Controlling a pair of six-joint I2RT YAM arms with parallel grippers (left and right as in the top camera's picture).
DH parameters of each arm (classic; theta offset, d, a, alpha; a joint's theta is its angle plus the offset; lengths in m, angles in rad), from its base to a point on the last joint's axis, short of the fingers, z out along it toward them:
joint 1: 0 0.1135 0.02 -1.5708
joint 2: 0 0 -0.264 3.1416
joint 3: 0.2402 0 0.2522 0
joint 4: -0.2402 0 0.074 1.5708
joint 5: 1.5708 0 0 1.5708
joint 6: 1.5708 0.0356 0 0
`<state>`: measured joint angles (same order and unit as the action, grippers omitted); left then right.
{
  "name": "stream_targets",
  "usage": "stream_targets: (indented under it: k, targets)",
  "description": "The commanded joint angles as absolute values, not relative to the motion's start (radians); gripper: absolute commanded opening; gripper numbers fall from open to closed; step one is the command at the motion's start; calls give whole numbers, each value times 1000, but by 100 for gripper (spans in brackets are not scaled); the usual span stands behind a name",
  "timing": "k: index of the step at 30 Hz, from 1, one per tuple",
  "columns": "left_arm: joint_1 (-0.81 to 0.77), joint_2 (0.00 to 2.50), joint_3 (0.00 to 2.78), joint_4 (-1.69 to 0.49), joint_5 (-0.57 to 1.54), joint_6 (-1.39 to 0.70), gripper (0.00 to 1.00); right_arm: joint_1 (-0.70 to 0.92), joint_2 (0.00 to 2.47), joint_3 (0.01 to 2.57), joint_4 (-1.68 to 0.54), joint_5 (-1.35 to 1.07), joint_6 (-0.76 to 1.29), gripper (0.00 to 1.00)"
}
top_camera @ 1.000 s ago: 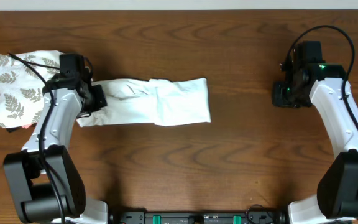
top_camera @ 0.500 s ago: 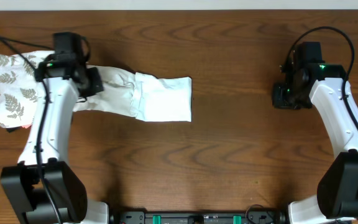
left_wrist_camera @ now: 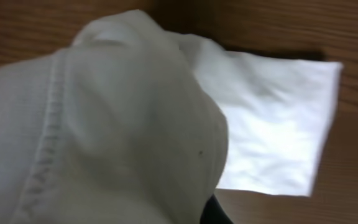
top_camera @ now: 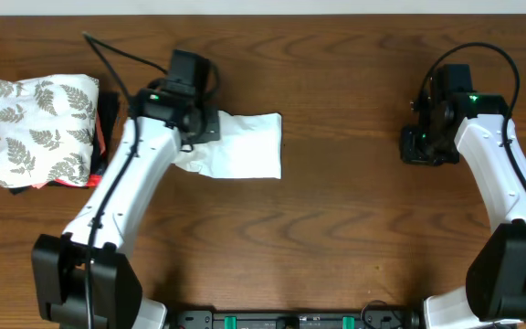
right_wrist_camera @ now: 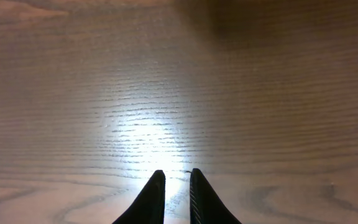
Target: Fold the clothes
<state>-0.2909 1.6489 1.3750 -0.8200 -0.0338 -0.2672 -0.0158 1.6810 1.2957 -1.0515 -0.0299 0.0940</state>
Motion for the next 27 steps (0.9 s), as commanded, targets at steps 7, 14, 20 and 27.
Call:
stream_targets:
  k: [7,14,20,27]
  targets:
    - [-435,1642,1399,-750,-46,-355,6,-25,1681,1298,-1063,-35,81,13]
    - [-511,1675,1399,-723,-44,-384,6,-25,1681,1298,-1064,-36,81,13]
    - [-590,1727,1398,-687,-41,-401,6,-25,1681,1298,-1065,-60,81,13]
    - [-724,1828,1398,-637,64,-424,35,-25,1681,1298,-1064,-60,81,13]
